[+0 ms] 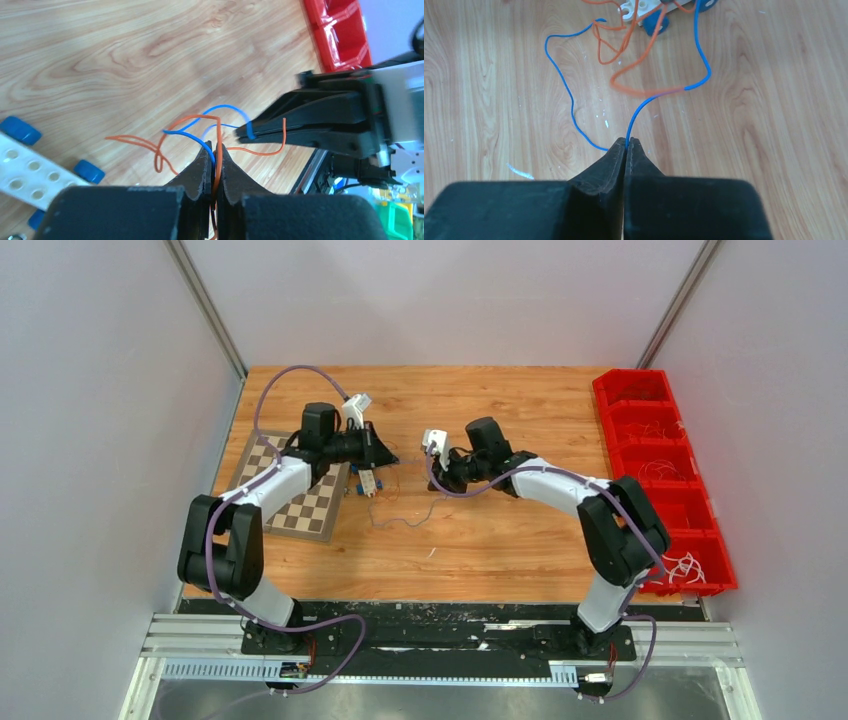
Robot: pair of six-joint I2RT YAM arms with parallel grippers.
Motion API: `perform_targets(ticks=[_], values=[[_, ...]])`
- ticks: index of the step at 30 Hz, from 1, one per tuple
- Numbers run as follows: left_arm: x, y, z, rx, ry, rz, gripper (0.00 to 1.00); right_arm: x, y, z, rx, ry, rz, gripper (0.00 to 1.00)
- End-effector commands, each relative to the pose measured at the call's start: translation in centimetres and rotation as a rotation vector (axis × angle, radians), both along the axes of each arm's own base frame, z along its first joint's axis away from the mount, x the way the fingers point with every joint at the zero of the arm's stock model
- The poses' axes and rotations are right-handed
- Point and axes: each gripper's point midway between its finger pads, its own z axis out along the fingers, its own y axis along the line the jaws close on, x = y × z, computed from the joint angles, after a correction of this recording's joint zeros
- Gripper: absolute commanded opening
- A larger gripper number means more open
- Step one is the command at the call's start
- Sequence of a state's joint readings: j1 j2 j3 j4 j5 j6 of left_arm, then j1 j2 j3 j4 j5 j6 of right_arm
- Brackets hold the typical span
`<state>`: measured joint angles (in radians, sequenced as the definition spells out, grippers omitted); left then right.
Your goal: Untangle the cables
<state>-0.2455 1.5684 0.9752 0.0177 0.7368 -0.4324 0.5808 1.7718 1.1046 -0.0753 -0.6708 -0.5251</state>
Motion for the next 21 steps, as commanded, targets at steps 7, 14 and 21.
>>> perform_targets(ticks=[7,14,21], values=[[2.3,9.4,-2.5,0.16,0.023,0.281,0.07,2.0,-9.3,13.5,0.061,-0.102,-0.285,0.0],[0.9,10.0,-5.1,0.187,0.093,0.259,0.08,3.9,-17.8,24.6,0.162,-0.245,-0.535,0.0],[0.5,8.5,-4.7,0.113,0.089,0.169,0.27,2.7,-20.5,29.0,0.16,-0.335,-0.615,0.0]])
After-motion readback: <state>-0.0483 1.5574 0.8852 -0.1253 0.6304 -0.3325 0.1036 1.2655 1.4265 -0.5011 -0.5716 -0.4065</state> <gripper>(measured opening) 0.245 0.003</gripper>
